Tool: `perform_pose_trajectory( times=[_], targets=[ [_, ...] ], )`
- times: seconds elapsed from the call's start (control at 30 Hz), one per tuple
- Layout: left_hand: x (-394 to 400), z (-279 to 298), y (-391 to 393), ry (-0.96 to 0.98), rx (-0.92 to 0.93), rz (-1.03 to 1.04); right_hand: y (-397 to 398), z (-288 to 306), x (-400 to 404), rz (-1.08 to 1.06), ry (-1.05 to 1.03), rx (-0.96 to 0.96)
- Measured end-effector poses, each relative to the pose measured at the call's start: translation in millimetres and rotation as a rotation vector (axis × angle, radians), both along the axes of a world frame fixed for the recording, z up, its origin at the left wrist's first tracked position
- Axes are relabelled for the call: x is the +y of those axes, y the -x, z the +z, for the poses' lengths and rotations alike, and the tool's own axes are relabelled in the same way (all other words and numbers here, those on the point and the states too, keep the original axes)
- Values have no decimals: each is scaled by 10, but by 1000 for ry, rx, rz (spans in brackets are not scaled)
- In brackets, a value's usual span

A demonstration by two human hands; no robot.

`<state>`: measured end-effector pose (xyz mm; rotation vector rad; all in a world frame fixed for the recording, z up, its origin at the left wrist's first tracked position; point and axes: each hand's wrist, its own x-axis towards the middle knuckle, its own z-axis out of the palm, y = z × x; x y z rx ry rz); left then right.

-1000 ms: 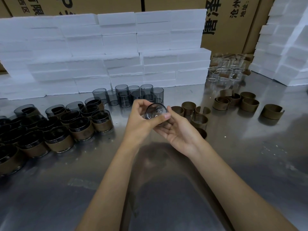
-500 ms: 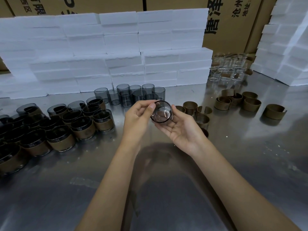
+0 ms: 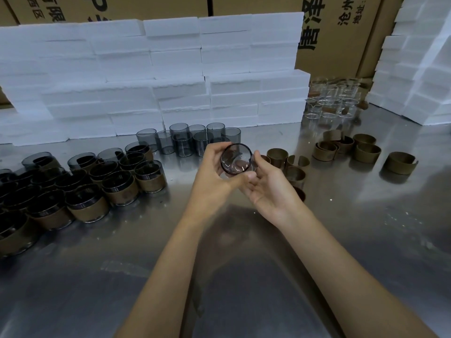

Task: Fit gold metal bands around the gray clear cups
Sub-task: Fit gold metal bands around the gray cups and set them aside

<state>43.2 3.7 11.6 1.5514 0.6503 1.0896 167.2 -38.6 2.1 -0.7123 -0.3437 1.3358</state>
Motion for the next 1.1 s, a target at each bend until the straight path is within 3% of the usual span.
perform_pose_trajectory(
  times=[0.1, 0.23, 0.37, 0.5, 0.83, 1.0, 1.1],
  targets=[
    [23, 24, 0, 86, -147, 78, 49, 15, -21, -47, -11, -243],
    [97, 68, 61, 364, -415, 20, 132, 35, -36, -217, 18, -757],
    [71, 84, 82, 485, -440, -100, 155, -11, -49, -293, -132, -1083],
    [18, 88, 54, 565, -368, -157, 177, -37, -64, -343, -256, -1169],
    [-18, 54, 51, 515, -362, -282, 125, -38, -17, -502, -175, -1222],
    [-14, 37, 22, 442, -307, -186, 11, 34, -39, -379, -199, -1213],
    [30, 37, 56, 497, -353, -161, -189, 220, -105, -345, -58, -1103]
  ],
)
